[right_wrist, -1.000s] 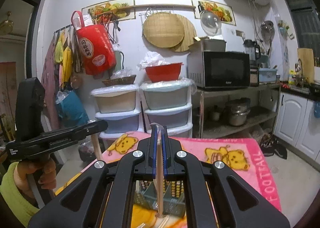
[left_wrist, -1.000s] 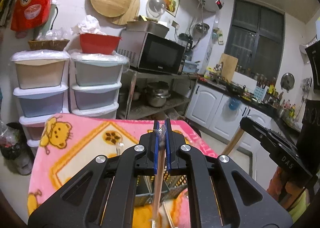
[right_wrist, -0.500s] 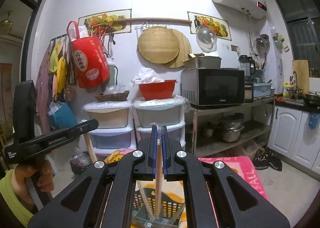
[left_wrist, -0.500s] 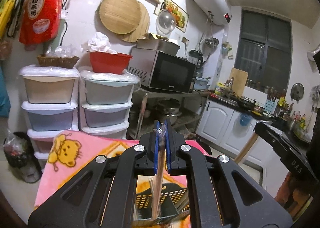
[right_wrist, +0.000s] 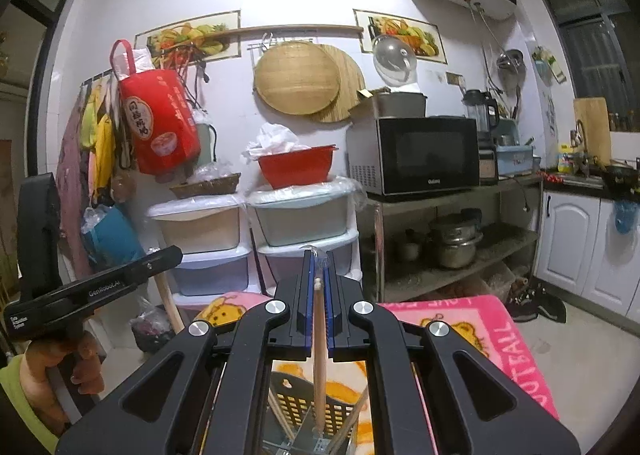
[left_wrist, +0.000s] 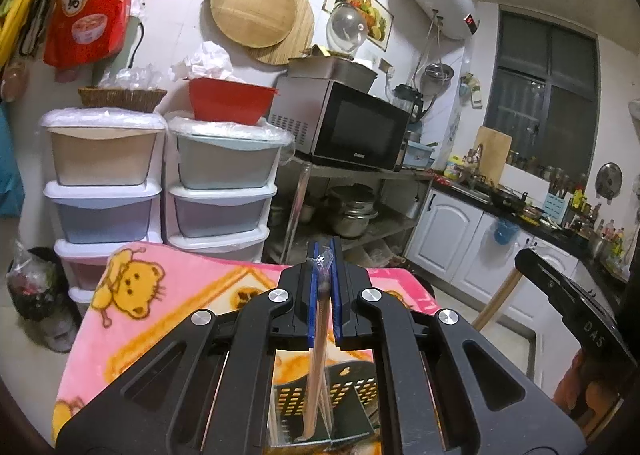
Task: Organize utensils
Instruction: 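Lower the chopstick into the caddy and open the left tool while the right tool releases its own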
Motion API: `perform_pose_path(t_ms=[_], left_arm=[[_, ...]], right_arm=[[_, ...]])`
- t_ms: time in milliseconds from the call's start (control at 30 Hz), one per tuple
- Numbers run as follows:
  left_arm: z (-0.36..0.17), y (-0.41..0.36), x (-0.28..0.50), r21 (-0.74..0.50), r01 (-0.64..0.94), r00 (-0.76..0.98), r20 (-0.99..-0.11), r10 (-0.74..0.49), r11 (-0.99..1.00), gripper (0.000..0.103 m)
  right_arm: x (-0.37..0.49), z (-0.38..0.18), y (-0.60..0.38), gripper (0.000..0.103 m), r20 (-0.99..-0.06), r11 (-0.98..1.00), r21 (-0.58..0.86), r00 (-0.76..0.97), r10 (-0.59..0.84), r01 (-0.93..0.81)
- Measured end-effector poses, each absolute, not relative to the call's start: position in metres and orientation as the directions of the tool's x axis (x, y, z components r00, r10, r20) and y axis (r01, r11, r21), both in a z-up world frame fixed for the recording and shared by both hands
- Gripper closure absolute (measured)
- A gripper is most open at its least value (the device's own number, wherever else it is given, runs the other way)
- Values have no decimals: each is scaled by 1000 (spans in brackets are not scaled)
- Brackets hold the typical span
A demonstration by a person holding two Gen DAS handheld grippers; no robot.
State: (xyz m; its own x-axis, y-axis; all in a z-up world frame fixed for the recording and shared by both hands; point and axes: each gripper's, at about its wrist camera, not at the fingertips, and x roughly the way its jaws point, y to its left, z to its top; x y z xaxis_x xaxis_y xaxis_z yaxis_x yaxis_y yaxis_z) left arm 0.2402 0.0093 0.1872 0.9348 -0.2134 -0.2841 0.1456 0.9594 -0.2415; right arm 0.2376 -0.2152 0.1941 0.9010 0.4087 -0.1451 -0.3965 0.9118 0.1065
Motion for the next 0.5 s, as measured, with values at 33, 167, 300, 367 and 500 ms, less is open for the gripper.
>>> perform_pose_path(t_ms=[33,167,300,367,500], left_arm=[[184,9,242,-241,144,935,-286,-212,960,100],[171,6,249,-237,132,930,-306,-203,963,100],[157,4,256,-235,128,919,-336,-204,963,100],[151,3,258,-233,125,915,-348,-203,964,100],[140,1,263,-227,123,908,-367,-201,966,100]], right_arm=[[240,191,-215,98,-148,912,109,901,408,-395],[248,180,-213,98,-166,912,117,898,408,-393],[254,166,-209,98,-191,914,116,894,405,-389],[257,160,-208,98,-205,915,118,892,403,-386],[263,148,-203,98,-229,918,116,889,396,-379]])
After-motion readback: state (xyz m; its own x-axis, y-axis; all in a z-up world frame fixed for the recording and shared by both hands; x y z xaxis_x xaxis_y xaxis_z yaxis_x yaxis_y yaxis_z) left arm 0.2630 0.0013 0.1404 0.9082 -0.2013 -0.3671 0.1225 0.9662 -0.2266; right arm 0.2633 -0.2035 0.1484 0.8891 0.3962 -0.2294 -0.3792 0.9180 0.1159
